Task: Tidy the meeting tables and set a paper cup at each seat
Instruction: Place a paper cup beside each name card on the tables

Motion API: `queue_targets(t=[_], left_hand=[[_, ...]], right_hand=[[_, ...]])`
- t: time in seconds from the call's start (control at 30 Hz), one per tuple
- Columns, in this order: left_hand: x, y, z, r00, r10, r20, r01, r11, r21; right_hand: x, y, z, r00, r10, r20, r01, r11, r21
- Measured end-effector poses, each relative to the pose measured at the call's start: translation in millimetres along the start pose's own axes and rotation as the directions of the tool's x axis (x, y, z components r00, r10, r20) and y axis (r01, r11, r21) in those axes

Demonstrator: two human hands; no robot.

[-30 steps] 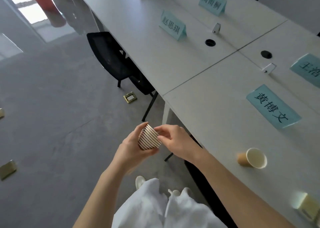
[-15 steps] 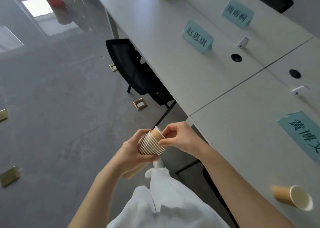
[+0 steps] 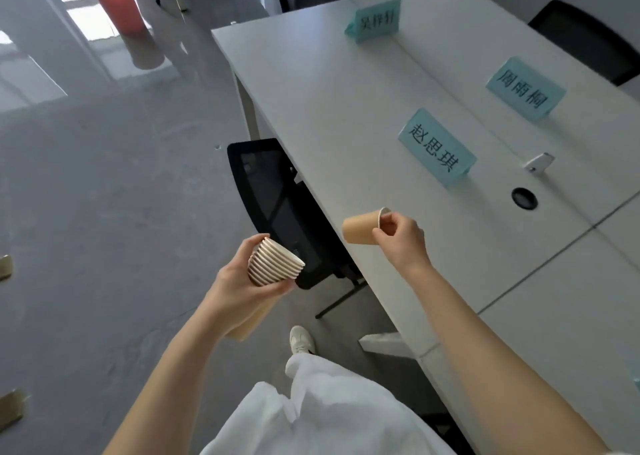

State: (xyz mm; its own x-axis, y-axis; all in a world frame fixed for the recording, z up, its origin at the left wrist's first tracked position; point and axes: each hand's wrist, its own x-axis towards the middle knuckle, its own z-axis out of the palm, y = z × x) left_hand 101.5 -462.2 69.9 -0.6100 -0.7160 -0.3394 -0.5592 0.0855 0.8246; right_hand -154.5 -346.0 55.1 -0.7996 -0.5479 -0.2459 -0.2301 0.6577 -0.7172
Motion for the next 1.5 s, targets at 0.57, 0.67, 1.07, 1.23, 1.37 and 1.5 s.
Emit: queue_targets(t=[0.57,0.67,1.07,1.23,1.37,1.5], left_hand=[[122.7,4.9,-61.0,0.994,-0.047,0.098,0.046,0.999,0.010],[138.1,-2.2,-81.6,0.987,-0.048,0.151,0.045,0.999,0.025],[202.7,-45.1,-233.8,0.992,0.006,0.127,-0.021,0.993,0.115],[225.0,-66.9,-288.1,0.992,-0.004,0.125,-0.016,0.987,0.157],[246.7,-76.8,-314.6,0.989,-0.006,0.150,-0.015,0.990,0.139],[283.3,-81.9,-343.5,0.991,-0.002,0.136,-0.015,0.992,0.125]], right_hand=[[101.6,-13.0,49.9,0.996,-0.081,0.033,0.080,0.689,-0.720],[101.9,-52.6,61.2,0.993,-0.112,-0.030,0.070,0.781,-0.621],[81.4,-293.3,210.2,0.754,-0.222,0.618,0.184,0.975,0.125],[89.4,-328.6,263.0,0.712,-0.227,0.665,0.223,0.970,0.092],[111.2,-352.2,284.9,0.705,-0.200,0.681,0.220,0.974,0.058],[143.3,-383.2,305.9,0.725,-0.202,0.659,0.199,0.977,0.081]])
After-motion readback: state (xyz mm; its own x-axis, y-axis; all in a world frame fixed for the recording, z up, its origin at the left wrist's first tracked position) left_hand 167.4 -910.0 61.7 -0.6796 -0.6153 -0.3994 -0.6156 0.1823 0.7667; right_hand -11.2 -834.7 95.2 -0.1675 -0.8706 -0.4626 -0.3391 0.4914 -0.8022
